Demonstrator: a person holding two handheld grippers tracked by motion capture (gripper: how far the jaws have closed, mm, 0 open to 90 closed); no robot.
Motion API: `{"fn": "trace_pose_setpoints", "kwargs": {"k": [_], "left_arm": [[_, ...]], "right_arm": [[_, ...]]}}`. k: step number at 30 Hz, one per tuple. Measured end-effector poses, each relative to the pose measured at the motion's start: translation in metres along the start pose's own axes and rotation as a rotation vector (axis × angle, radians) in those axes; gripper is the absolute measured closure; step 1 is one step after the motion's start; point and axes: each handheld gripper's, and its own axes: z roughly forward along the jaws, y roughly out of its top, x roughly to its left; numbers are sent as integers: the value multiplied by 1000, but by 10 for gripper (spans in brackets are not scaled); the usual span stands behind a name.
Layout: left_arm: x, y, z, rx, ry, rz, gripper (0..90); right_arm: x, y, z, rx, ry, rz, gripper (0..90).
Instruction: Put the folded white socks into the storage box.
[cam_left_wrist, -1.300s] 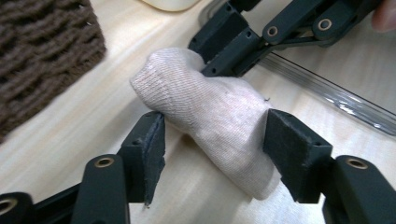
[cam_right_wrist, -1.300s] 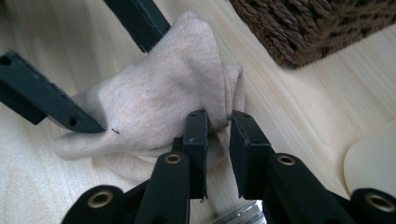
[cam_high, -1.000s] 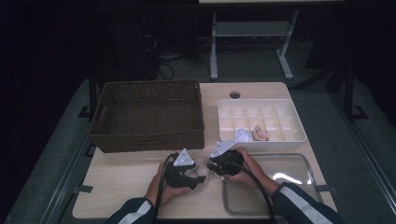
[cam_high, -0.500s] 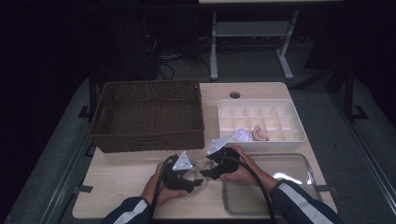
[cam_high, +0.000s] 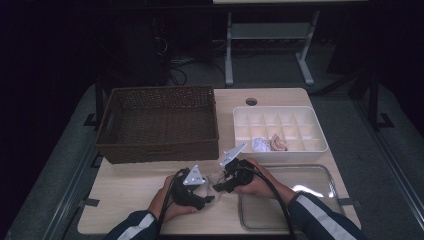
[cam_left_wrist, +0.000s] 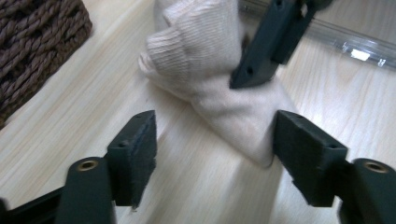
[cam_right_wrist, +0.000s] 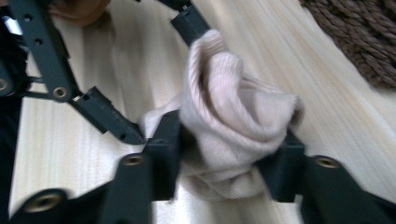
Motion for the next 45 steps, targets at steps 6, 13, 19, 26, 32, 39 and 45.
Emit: {"fn": "trace_pose_setpoints", "kwargs": {"k": [6,13,19,26,32,39,45], "left_arm": [[6,-12,-16,-10,-8,-15,250],[18,-35,-34,10,6,-20,198],[19,-35,-29,-5,1,-32,177],[1,-20,-13,-21,-40,17,178],[3,-15,-6,-42,-23,5,230],[0,-12,-7,-50,-80,56,421],[-1,-11,-8,-52,-89,61,496]], "right_arm": [[3,-1,-5,-20,-19,-17,709],[10,1,-6,-16,-43,-14,708],[-1,2,1,5,-28,40,388],[1,5,8,17,-23,5,330],[-1,5,12,11,10,0,322],[5,8,11,26,6,-38,353],[11,7,10,13,-104,-43,191]]}}
